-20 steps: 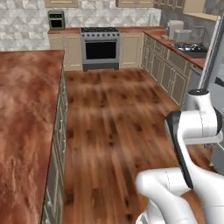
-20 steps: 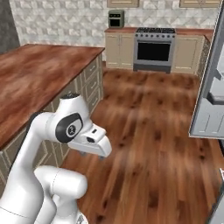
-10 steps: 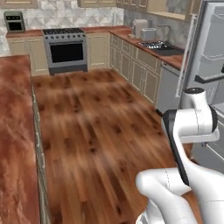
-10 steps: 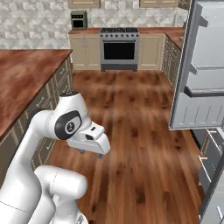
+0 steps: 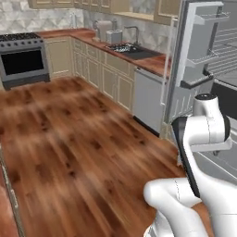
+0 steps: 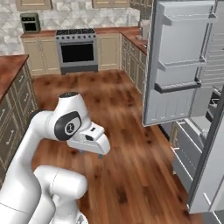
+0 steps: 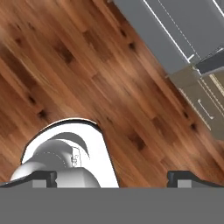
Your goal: Take the cheese, fish, and avocado from the fridge and place them on the plate on the dining counter to create an appetizer plate.
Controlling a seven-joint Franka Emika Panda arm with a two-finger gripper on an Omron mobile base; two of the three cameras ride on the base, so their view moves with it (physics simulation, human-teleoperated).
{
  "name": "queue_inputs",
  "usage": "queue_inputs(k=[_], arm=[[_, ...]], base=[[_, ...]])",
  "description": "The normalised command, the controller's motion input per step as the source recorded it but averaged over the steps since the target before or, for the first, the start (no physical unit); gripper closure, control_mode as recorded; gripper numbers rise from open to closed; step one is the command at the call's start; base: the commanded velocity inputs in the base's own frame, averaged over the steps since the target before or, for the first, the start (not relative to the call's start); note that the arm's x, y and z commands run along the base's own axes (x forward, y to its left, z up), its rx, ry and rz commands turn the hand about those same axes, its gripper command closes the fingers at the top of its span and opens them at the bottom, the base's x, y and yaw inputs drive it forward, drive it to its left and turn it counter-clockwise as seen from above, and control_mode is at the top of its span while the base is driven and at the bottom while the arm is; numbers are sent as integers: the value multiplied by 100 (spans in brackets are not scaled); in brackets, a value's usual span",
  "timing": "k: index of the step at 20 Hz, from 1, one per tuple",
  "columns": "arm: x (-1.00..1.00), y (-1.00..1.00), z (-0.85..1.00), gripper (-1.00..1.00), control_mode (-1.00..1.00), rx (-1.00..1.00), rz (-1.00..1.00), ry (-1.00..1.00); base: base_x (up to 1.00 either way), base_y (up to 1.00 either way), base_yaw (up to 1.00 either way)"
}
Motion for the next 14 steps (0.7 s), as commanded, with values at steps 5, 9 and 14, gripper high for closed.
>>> queue_inputs(k=[5,9,14], arm=[[0,0,0,-100,100,0,0,0],[0,0,0,-100,100,0,0,0],[0,0,0,-100,100,0,0,0]], base=[[54,0,-47],[59,2,-49],[72,10,-49]])
